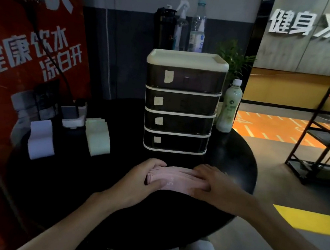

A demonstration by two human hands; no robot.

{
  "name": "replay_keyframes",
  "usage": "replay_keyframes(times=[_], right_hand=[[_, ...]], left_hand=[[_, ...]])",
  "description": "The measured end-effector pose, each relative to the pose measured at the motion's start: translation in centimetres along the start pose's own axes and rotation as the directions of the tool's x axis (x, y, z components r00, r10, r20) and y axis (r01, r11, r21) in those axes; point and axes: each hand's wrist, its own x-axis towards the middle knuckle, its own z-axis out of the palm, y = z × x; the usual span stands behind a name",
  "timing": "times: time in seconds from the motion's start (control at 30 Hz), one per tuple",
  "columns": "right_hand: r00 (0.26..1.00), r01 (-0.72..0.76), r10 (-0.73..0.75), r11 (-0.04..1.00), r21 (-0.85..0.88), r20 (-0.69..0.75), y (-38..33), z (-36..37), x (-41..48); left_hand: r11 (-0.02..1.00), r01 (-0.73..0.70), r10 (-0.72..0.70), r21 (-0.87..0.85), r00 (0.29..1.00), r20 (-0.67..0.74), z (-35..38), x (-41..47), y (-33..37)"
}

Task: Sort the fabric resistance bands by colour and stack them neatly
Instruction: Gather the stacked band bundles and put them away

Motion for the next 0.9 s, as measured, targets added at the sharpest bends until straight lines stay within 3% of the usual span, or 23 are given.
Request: replay_keyframes(times=[0.2,0.4,0.47,0.63,0.77,0.9], right_hand=[[0.999,0.024,-0.021,0.997,0.079,-0.033,-0.3,0.1,0.0],[0.998,0.018,-0.016,0.999,0.035,-0.054,-0.4,0.7,0.1],[0.999,0.017,-0.011,0.994,0.109,-0.049,-0.1,0.8,-0.1],[0.988,-0.009,0.069,0.917,0.399,-0.137,0.1,0.6,-0.9],[0.962,-0.119,0.25,0.738,0.665,-0.105,-0.1,0.0,-1.0],[0.953,-0.226,0.304,0.721,0.655,-0.005,-0.4,0.0,-1.0]], left_hand=[[0.998,-0.014,0.011,0.067,0.999,0.049,-0.3,-0.2,0.1],[0.987,0.016,-0.025,0.161,0.998,0.056,-0.5,-0.4,-0.6],[0.987,0.013,-0.023,0.158,0.998,0.064,-0.7,-0.7,-0.8],[0.999,0.037,-0.037,0.0,0.998,-0.05,-1.1,-0.7,0.0],[0.947,0.22,-0.247,-0.233,0.965,-0.093,-1.9,-0.2,0.8],[0.904,0.327,-0.368,-0.276,0.923,-0.111,-2.1,0.0,1.6]])
